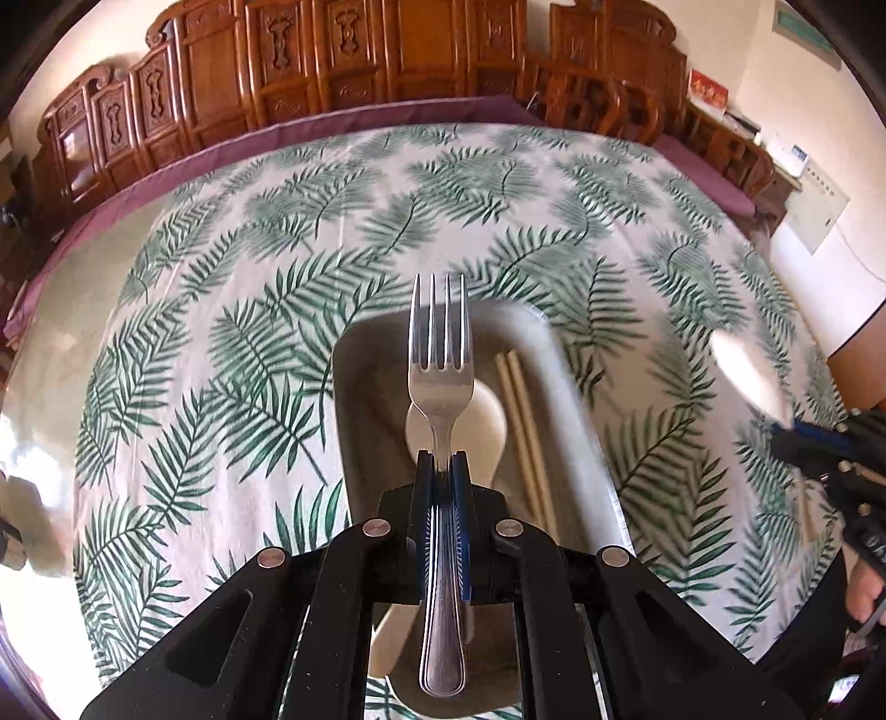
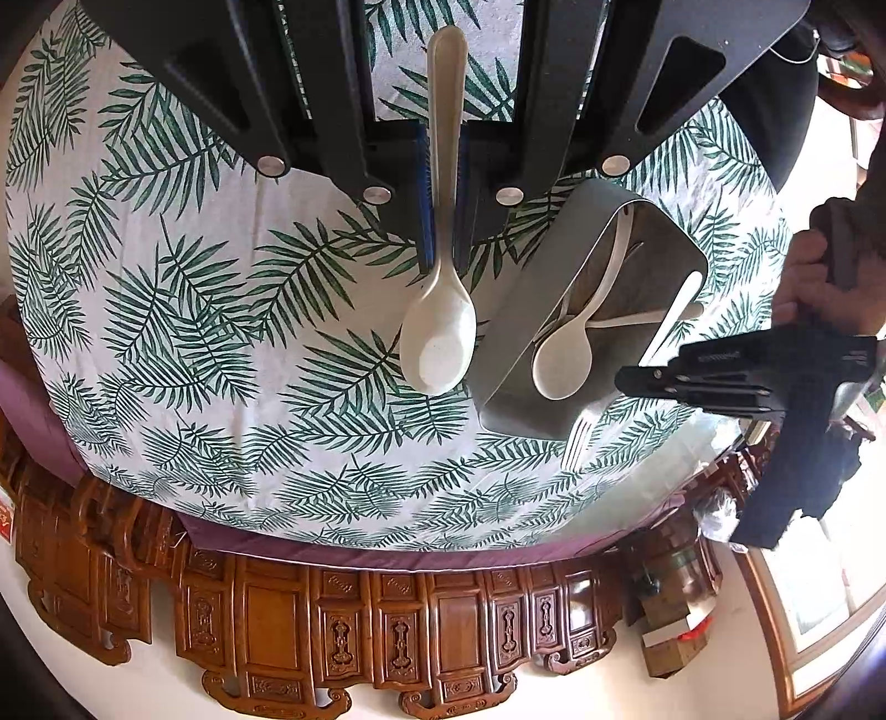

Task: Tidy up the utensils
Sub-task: 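Carry the metal fork into the grey tray with the left tool while the right carries the spoon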

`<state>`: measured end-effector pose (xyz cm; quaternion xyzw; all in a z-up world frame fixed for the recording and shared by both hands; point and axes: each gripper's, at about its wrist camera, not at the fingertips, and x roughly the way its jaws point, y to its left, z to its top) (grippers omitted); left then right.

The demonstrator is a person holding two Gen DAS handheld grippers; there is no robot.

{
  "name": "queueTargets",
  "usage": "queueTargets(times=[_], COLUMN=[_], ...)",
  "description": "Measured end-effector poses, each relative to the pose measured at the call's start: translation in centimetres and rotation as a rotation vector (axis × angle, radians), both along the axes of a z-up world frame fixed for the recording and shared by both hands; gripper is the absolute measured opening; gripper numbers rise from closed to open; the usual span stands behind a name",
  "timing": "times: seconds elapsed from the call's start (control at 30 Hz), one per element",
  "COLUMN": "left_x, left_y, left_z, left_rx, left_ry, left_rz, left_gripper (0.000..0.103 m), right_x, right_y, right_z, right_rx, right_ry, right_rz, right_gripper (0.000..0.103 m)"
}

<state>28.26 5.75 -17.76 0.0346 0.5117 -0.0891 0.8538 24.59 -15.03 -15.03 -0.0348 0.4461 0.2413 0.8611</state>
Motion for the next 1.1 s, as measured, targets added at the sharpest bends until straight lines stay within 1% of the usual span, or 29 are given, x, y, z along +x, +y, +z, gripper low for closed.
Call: queueTargets(times=[0.23,0.43,0.5,0.53,0.6,0.7,0.9,1.1], left_x=[-0.1,-0.3,-0.3,-0.2,-0.3,-0.2,0.1,-0.1], left_y=[0.5,0.2,0.0,-0.1,-0.4,-0.6,-0.6,0.2], left_z=[-2.0,-2.9,-3.1,-3.3,-3.4,-3.5,-3.1,-1.1], left_rx=[0.012,0.007,-0.011,-0.034,-0.020,-0.043,-0.030,-0.054], left_ry=[0.054,0.094,0.113,0.128,0.125,0.135,0.127,0.075], left_rz=[0.014,0.012,0.013,0.014,0.015,0.018,0.033,0.048], left_gripper=[0.006,0.006,0.006,0.006,0.006,0.006,0.006,0.006], right_x=[-0.1,-0.2,-0.2,-0.2,-0.2,-0.2,0.0,0.4], right_y=[-0.1,0.0,0.0,0.1,0.1,0.3,1.6,3.2], right_z=[-0.3,-0.5,-0.5,-0.5,-0.6,-0.5,-0.1,0.6], right_rx=[0.002,0.008,0.011,0.011,0.013,0.019,0.039,0.054], right_ry=[0.007,0.008,0.008,0.008,0.009,0.011,0.010,0.001], right_rz=[-0.003,-0.001,0.000,0.001,0.001,0.004,0.024,0.044], right_gripper=[0.008,0.008,0.008,0.008,0.008,0.008,0.008,0.008])
